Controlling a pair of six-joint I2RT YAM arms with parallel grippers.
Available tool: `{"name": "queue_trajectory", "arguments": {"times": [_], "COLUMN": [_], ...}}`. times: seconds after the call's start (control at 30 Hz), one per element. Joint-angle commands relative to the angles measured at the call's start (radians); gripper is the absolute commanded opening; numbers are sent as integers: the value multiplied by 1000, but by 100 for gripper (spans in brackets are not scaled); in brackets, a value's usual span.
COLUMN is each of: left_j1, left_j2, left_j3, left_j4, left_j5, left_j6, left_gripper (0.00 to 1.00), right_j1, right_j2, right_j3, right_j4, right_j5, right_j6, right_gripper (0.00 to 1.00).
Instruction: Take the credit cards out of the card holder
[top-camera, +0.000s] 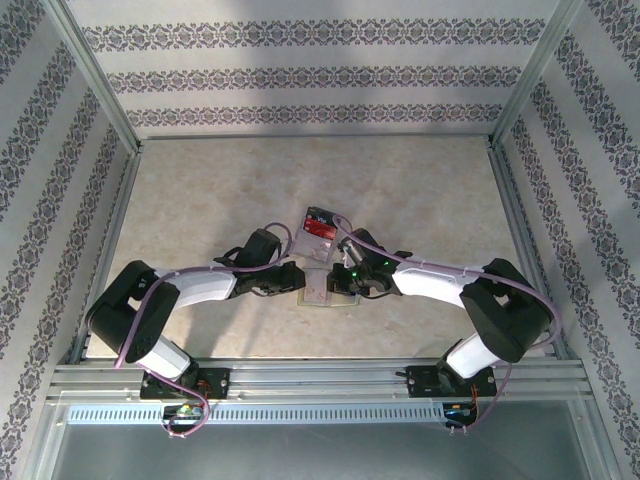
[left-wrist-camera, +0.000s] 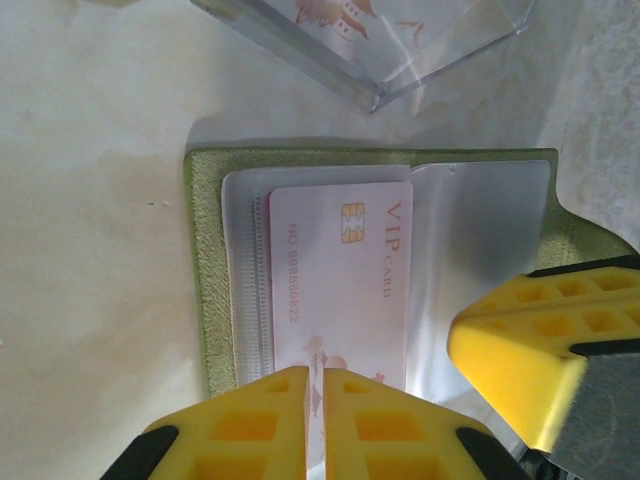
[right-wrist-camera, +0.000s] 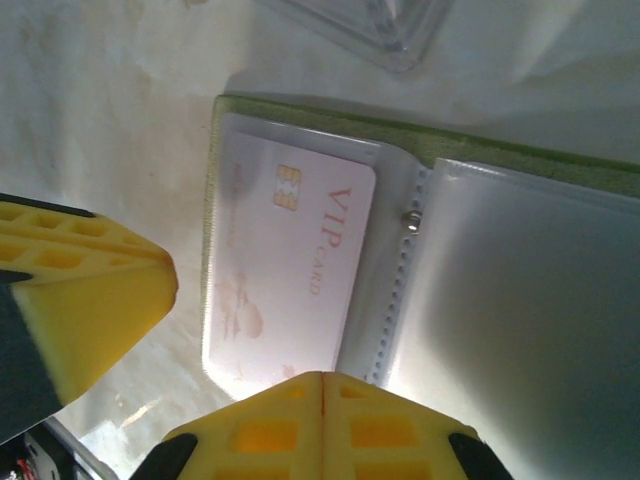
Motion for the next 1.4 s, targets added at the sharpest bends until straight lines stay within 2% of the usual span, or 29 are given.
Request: {"name": "queue_trajectory", "arguments": {"times": [0.0, 0.43, 0.63, 0.9, 1.07, 1.37], "left_j1": [15, 15, 15, 15, 15, 15], "left_j2": [21, 83, 93, 87, 79, 76], "left_j3": [26, 13, -12, -21, -22, -22], "left_j4": [42, 33, 45, 37, 15, -3], "left_j5": [28, -2, -8, -22, -38, -46], "left_j6": [22, 38, 32, 33, 41, 43], "left_gripper": [12, 12, 11, 11, 11, 10], "right_j1": [-2, -17, -64, -104, -100, -91], "right_j2": [19, 7, -41, -146, -99, 15], "right_j3": [-15, -50, -86, -134, -152, -145], "right_j4": [-7, -6, 44, 190, 323, 338], "right_j5": [12, 20, -53, -182, -226, -181], "right_j6": [-7, -31, -41, 2, 72, 129], "right_gripper": [5, 7, 8, 23, 26, 25]}}
